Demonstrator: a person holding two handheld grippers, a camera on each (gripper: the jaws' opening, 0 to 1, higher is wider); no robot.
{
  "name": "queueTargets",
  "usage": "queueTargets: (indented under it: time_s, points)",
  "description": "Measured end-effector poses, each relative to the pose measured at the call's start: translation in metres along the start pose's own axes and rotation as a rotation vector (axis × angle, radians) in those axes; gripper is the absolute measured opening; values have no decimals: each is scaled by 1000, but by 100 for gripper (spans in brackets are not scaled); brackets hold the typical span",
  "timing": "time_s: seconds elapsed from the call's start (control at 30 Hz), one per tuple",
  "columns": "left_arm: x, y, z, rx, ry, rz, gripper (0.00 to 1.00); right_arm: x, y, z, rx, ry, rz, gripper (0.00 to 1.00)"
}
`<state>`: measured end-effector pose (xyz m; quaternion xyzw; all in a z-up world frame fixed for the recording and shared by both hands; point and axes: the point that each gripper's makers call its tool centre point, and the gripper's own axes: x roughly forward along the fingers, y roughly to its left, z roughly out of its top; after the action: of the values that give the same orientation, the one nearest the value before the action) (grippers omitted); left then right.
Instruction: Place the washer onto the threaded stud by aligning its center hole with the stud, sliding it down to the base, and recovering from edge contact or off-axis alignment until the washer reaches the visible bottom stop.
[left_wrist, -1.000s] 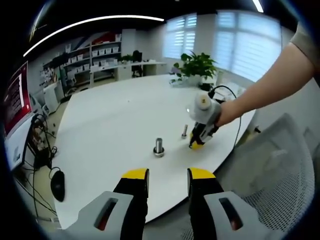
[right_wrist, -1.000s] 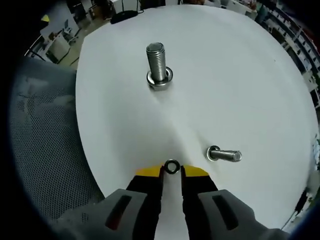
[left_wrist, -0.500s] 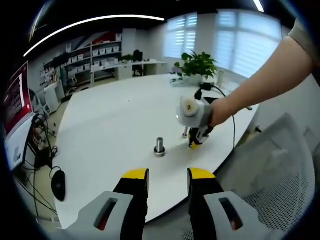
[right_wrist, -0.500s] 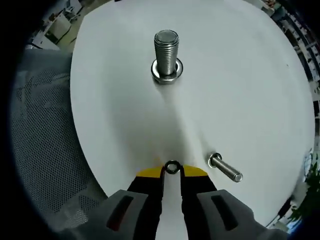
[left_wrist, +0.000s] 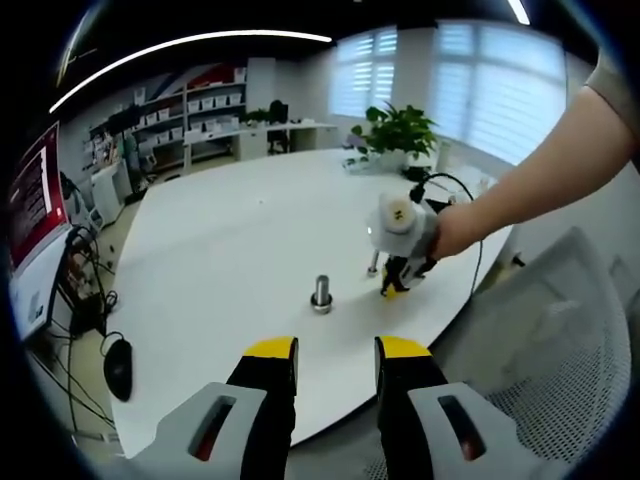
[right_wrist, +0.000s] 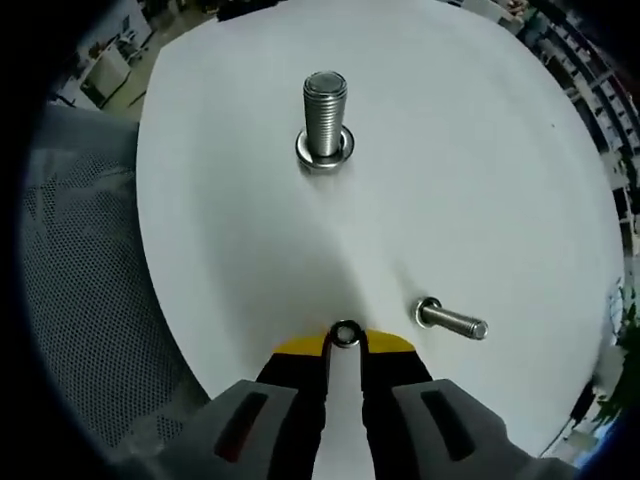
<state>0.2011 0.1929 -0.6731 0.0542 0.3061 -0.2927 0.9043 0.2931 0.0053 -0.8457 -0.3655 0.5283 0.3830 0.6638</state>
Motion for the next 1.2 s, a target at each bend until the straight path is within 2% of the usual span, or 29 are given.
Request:
queueTargets:
  time_s: [0.3, 0.37, 0.57, 0.77, 1.2]
  points:
    - [0, 0, -1, -2, 6, 0, 29, -1, -1, 0, 38, -45, 8, 13]
    - [0, 0, -1, -1, 5, 0, 29, -2, -1, -2, 85, -55, 14, 13]
    - [0, 0, 0, -1, 2, 0, 29, -8, -3, -5, 131, -83, 11, 13]
    - [-1, 0, 1, -3, -6, 1, 29, -15, -8, -6, 156, -104, -1, 13]
    - [-2, 0, 6, -6, -30, 0, 30, -41, -30, -2, 198, -202, -73, 14]
